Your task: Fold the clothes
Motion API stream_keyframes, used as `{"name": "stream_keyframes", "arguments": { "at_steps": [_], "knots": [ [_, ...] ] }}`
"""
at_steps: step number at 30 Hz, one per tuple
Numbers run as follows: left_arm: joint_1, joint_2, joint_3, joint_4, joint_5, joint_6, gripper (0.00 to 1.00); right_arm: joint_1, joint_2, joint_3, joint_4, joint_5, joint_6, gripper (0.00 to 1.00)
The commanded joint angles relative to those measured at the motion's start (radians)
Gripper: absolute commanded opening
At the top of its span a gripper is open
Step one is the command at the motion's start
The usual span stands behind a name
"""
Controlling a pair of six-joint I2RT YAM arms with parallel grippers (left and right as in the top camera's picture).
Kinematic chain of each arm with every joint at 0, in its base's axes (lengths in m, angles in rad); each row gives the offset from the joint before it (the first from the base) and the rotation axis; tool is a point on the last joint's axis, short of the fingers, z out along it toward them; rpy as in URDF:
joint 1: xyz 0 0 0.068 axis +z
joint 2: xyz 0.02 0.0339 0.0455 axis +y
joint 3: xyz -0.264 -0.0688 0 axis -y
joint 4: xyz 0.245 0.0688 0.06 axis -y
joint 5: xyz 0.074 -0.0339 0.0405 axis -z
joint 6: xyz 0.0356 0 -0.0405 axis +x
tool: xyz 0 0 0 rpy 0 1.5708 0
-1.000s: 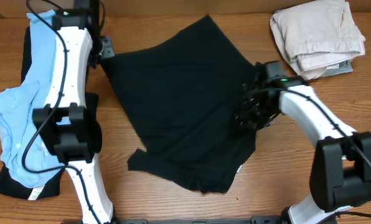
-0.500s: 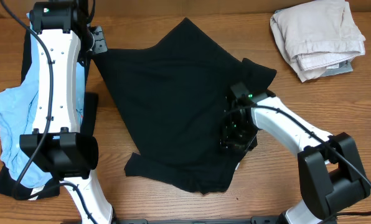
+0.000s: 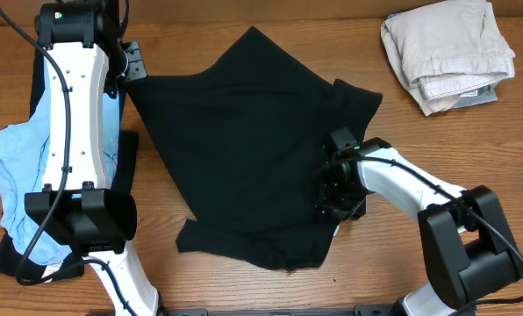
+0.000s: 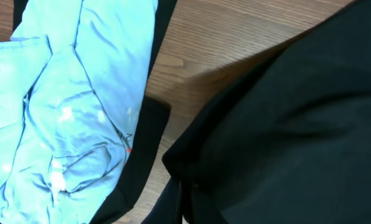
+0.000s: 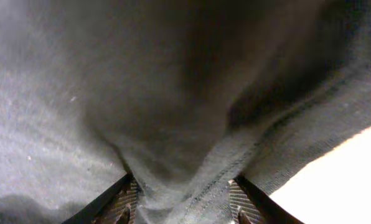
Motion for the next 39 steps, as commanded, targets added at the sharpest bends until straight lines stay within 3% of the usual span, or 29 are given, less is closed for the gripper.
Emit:
{"name": "stream_keyframes", "arguments": {
  "at_steps": [1,5,12,15,21,28,34,39],
  "knots": [
    [0.003,-0.04,0.024,0.0,-0.004,0.011,0.04,-0.091,0.013,-0.016,0.079,0.142,0.013,0.47],
    [0.003,-0.038,0.024,0.003,0.038,0.002,0.04,-0.204,0.014,-0.016,0.194,0.158,-0.015,0.41],
    [-0.011,-0.022,-0.043,0.046,0.131,-0.019,0.04,-0.327,0.014,0.048,0.454,0.121,-0.095,0.41],
    [-0.031,-0.022,-0.124,0.098,0.133,-0.033,0.04,-0.338,0.013,0.164,0.382,0.042,-0.149,0.41],
    [-0.049,-0.022,-0.282,0.206,0.13,-0.037,0.04,-0.308,-0.02,0.428,0.072,-0.04,-0.196,0.44],
    [-0.034,-0.022,-0.317,0.246,0.13,-0.037,0.04,-0.157,-0.054,0.464,-0.177,-0.06,-0.313,0.51],
    [-0.029,-0.022,-0.317,0.26,0.13,-0.036,0.04,0.03,-0.054,0.33,-0.158,-0.002,-0.355,0.61],
    [-0.029,-0.022,-0.317,0.27,0.127,-0.033,0.04,0.114,-0.054,0.206,-0.033,0.025,-0.355,0.62]
  ]
}}
